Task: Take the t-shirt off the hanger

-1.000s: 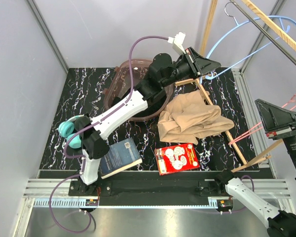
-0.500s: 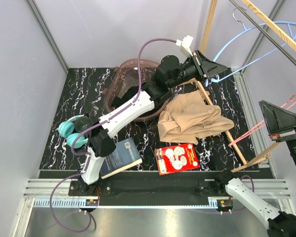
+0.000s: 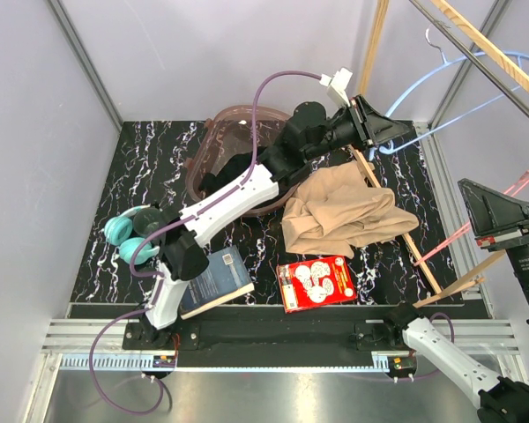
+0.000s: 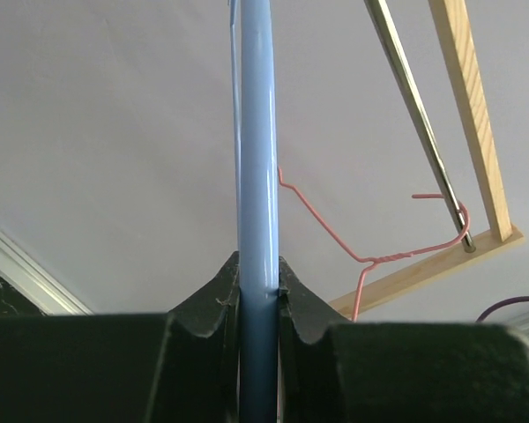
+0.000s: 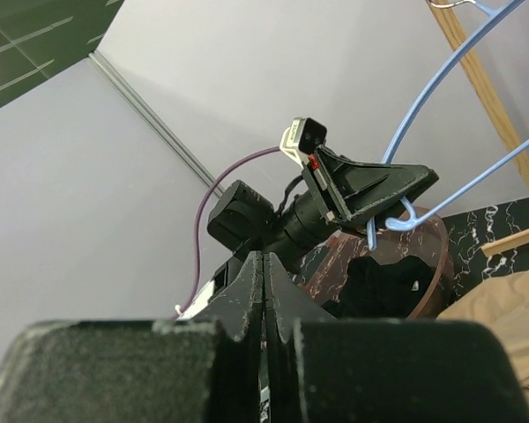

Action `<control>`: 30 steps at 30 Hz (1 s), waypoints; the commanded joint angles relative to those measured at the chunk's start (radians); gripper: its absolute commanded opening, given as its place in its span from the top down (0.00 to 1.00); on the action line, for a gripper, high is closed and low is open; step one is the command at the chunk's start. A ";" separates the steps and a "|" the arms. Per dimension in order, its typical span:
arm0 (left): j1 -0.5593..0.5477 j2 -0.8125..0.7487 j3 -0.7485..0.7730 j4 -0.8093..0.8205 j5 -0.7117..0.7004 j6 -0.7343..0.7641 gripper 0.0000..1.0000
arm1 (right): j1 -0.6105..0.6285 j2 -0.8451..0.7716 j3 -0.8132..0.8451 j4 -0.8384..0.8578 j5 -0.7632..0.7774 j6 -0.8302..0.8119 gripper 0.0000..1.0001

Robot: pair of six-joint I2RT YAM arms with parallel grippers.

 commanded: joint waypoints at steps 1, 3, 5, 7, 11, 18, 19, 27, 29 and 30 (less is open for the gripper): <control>0.009 -0.096 -0.034 0.013 0.012 0.047 0.59 | 0.007 0.025 -0.007 0.020 -0.008 -0.032 1.00; 0.020 -0.126 -0.084 0.021 0.006 0.068 0.55 | 0.007 0.062 0.013 0.000 -0.028 -0.041 1.00; 0.032 -0.162 -0.109 0.007 0.004 0.090 0.45 | 0.006 0.082 0.017 -0.009 -0.057 -0.060 1.00; 0.046 -0.179 -0.126 -0.016 0.018 0.102 0.38 | 0.007 0.108 0.024 -0.020 -0.069 -0.089 1.00; 0.086 -0.318 -0.251 -0.071 0.038 0.185 0.31 | 0.006 0.192 0.088 -0.092 -0.141 -0.162 1.00; 0.140 -0.689 -0.612 -0.255 -0.097 0.392 0.25 | 0.006 0.379 0.127 -0.167 -0.394 -0.268 0.95; 0.146 -0.736 -0.661 -0.269 -0.111 0.416 0.24 | 0.007 0.398 0.124 -0.166 -0.430 -0.282 0.93; 0.181 -1.142 -1.070 -0.415 -0.229 0.490 0.22 | 0.153 0.655 0.041 -0.138 -0.337 -0.297 0.69; 0.181 -1.242 -1.123 -0.456 -0.257 0.489 0.22 | 0.222 0.744 0.027 -0.172 -0.236 -0.294 0.57; 0.180 -1.279 -1.168 -0.467 -0.263 0.484 0.22 | 0.233 0.766 0.015 -0.185 -0.149 -0.273 0.52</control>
